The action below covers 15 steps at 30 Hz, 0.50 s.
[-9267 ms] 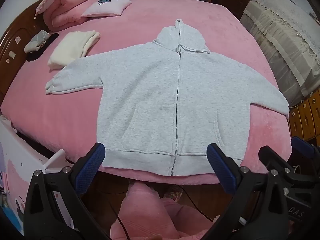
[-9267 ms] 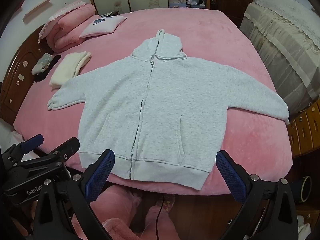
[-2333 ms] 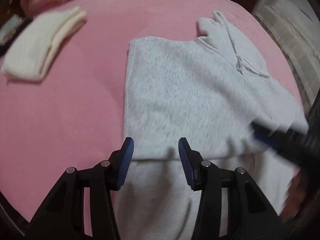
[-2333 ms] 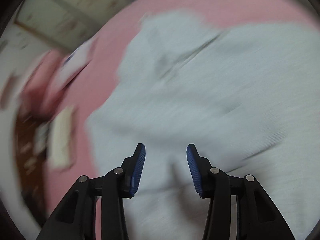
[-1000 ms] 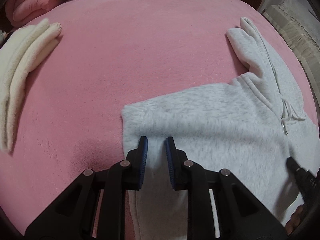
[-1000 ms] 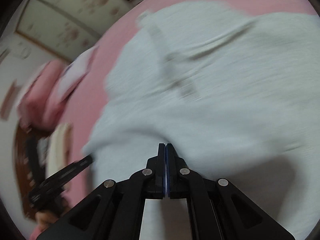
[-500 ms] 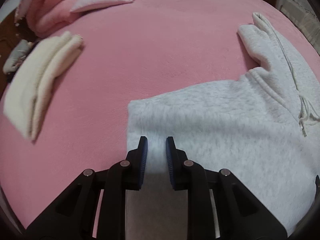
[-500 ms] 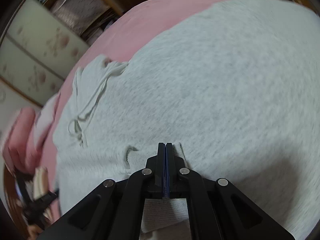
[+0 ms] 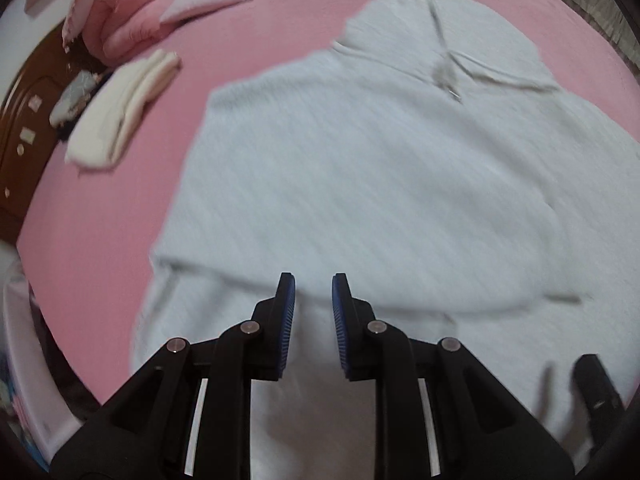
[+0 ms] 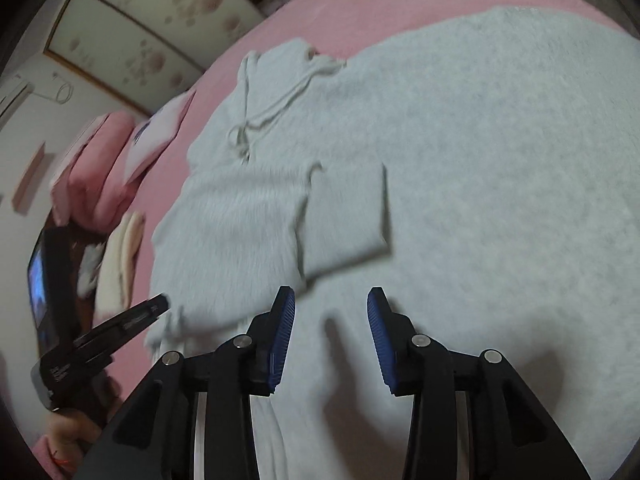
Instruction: Fold large clothes
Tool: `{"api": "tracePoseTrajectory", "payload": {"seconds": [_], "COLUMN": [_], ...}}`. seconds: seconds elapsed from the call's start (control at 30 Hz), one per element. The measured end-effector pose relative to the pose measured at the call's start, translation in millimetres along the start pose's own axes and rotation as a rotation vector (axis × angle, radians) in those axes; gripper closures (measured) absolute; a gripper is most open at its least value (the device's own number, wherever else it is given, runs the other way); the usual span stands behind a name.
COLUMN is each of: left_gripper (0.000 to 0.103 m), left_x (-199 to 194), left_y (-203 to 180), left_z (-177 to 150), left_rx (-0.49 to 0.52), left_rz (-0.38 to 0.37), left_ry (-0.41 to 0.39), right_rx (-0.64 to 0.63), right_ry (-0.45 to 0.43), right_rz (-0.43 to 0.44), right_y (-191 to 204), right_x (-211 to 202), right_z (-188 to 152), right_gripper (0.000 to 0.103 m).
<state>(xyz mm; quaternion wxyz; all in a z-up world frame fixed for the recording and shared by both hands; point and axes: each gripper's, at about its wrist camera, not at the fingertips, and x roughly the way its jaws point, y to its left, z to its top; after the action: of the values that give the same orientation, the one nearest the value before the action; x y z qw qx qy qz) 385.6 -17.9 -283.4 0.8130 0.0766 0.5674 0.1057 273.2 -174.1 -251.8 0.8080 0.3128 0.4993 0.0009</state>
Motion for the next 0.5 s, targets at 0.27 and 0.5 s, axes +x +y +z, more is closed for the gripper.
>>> {"api": "tracePoseTrajectory", "payload": {"seconds": [0.27,0.5], "left_gripper": [0.085,0.085], "left_x": [-61,-106], "left_y": [-133,-257], "left_z": [-72,-112], "left_rx": [-0.024,0.184], "left_rz": [-0.137,-0.238], "left_ry": [0.167,0.236], "right_rx": [-0.113,0.117], "right_ry": [0.092,0.098], "right_rz": [-0.036,-0.125], "right_y": [-100,-237], "right_x": [-85,-126], "right_z": [-3,17], "right_gripper": [0.047,0.046]}}
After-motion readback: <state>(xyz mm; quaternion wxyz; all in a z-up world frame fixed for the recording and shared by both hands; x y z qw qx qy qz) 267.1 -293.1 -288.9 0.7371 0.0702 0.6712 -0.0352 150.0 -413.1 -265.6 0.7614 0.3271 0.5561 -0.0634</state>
